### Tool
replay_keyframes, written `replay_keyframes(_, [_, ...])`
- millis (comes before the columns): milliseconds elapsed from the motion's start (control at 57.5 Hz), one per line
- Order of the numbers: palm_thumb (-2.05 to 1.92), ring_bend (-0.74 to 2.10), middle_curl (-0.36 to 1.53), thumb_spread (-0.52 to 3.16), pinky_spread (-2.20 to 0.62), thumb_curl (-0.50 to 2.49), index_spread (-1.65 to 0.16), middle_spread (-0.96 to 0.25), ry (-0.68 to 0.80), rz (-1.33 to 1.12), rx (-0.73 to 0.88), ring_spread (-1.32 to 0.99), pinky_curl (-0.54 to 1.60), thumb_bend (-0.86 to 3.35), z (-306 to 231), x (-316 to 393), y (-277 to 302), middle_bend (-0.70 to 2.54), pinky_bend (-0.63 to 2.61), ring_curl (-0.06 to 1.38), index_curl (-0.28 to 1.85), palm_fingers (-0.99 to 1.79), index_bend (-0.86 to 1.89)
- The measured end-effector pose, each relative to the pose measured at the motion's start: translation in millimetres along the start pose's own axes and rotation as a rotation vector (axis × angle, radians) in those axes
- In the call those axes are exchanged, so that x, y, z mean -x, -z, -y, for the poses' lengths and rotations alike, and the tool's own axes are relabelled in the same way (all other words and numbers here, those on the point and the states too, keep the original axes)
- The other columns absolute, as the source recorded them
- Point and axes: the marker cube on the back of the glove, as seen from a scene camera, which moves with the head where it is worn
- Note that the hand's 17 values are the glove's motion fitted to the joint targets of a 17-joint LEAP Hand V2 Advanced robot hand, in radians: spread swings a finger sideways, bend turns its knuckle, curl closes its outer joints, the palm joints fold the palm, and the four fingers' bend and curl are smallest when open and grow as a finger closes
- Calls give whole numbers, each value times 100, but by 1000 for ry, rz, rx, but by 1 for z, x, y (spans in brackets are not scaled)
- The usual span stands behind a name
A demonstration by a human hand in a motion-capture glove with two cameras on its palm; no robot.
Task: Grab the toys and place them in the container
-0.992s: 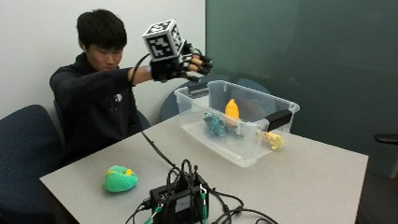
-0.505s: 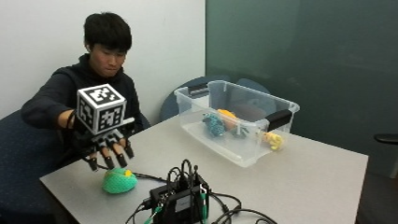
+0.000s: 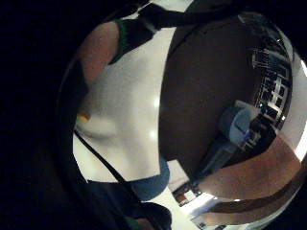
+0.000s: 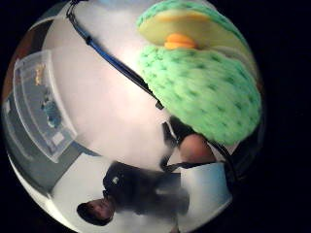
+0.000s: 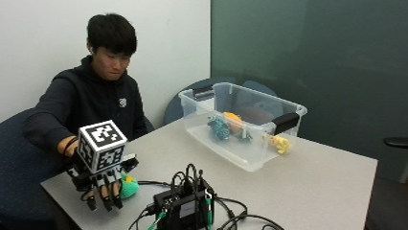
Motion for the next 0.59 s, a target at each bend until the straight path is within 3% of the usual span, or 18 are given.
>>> replay_keyframes(157, [52, 13, 42, 132, 2, 43, -12, -9, 113, 73, -221, -5, 25, 13, 7, 14, 8, 40, 46, 13, 49, 37, 86])
replay_keyframes(278, [62, 16, 48, 131, 0, 47, -9, -17, 231, 207, -342, -13, 26, 16, -1, 41, 35, 53, 40, 13, 56, 39, 94])
replay_keyframes(592, [68, 20, 53, 120, -2, 57, -4, -26, 665, 385, -667, -23, 29, 13, -79, 223, 238, 59, 42, 14, 62, 34, 97])
